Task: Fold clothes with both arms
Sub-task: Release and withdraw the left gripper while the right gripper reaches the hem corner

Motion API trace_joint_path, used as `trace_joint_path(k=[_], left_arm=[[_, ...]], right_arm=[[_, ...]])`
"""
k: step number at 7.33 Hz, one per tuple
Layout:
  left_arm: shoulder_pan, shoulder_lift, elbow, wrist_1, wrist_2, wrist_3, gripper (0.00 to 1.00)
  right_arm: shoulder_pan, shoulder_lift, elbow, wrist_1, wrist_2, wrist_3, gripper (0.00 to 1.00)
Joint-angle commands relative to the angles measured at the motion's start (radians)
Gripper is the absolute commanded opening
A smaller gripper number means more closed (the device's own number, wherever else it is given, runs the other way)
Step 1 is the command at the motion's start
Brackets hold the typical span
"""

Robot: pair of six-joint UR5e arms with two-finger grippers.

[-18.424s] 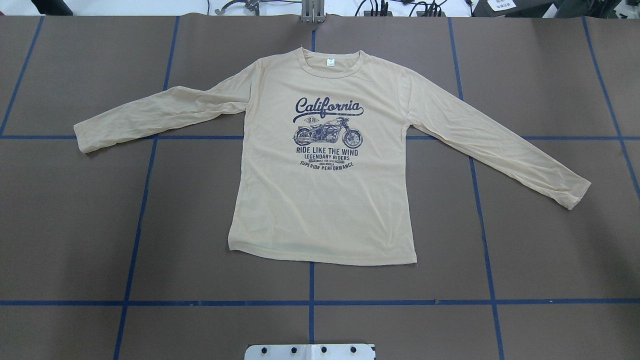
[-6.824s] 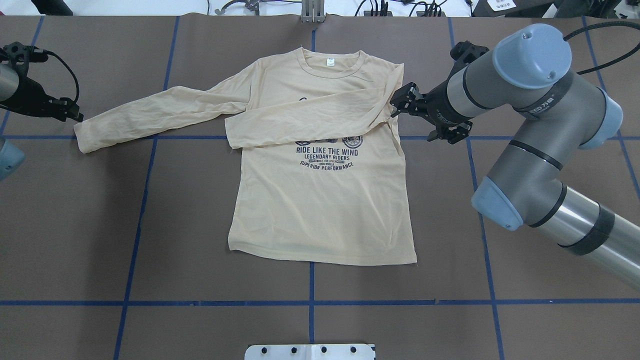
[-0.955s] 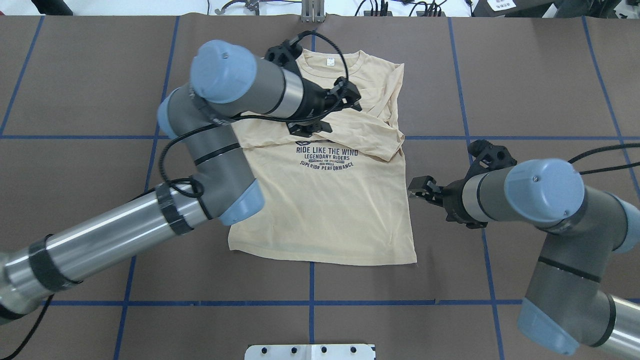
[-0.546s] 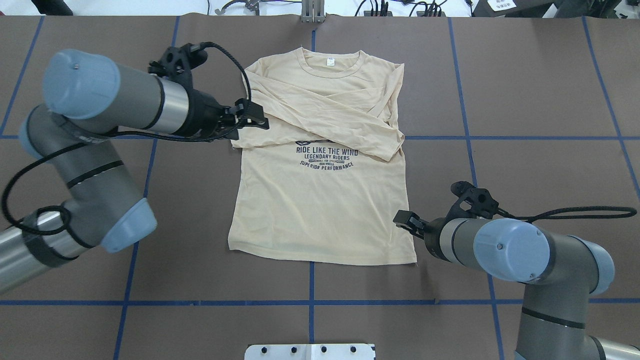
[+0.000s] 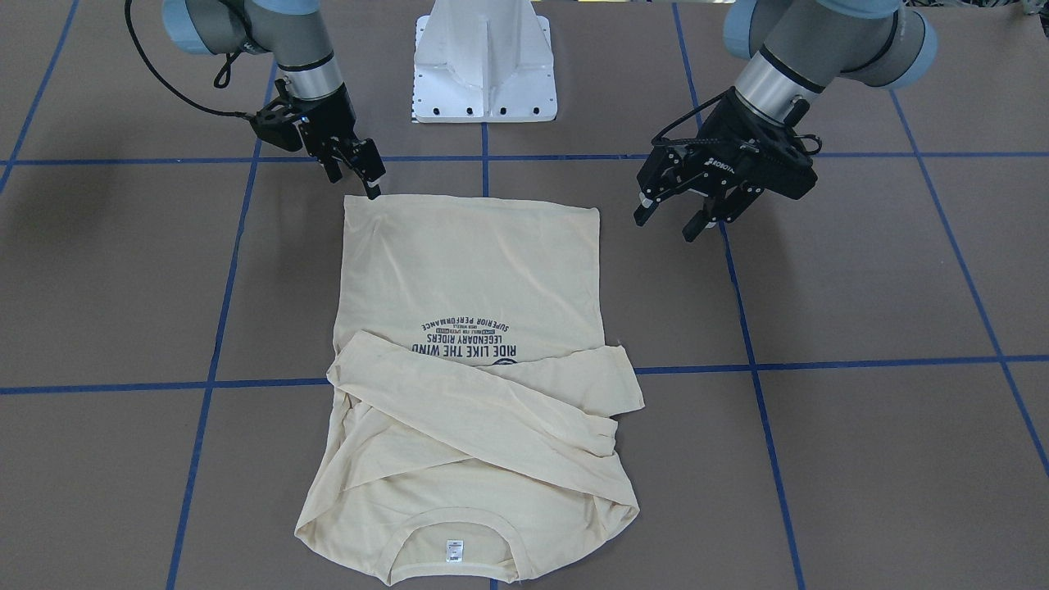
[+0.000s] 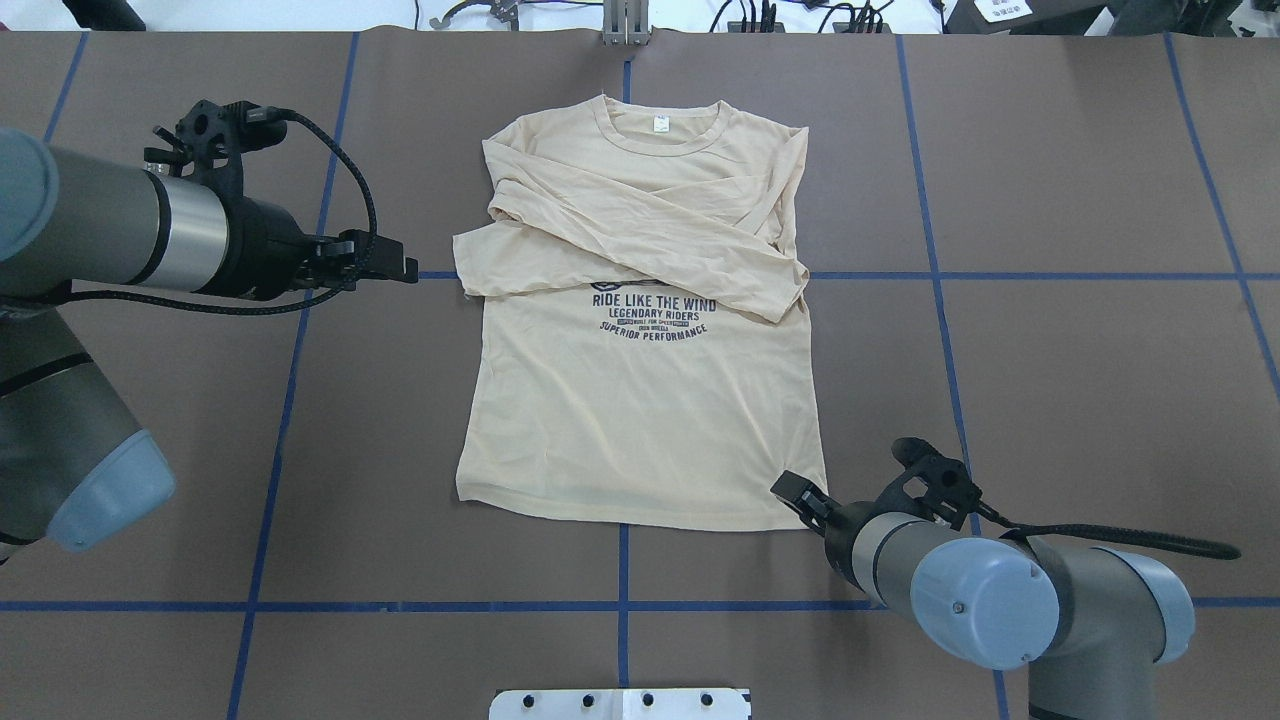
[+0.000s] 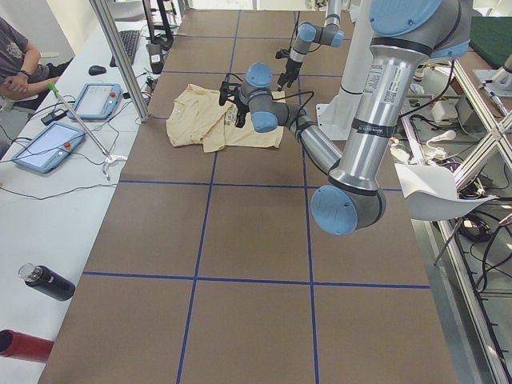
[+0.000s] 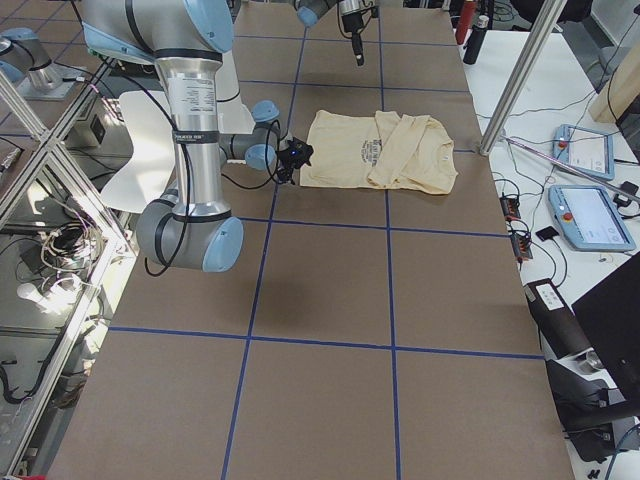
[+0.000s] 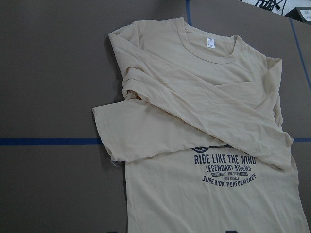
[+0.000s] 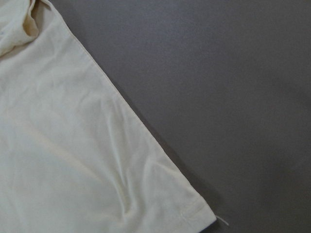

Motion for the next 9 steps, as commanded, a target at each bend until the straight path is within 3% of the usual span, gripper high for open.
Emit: trace_joint_path(k=[1,8,9], left_arm=[[-0.002,0.010,-0.009,0.002,0.008,0.002,0.79],[-0.003,0.026,-0.041,0.002,0.012,-0.005,0.80],[-0.005,0.026,-0.040,0.002,0.012,-0.005,0.80]], right_arm=[[-0.009,0.009,-0.001,-0.002,-0.009,0.045,0.99],[0.019,0.011,-0.012,-0.054,-0.006,0.167,0.92],[0.017,0.012,-0.014,-0.054,-0.006,0.167,0.87]])
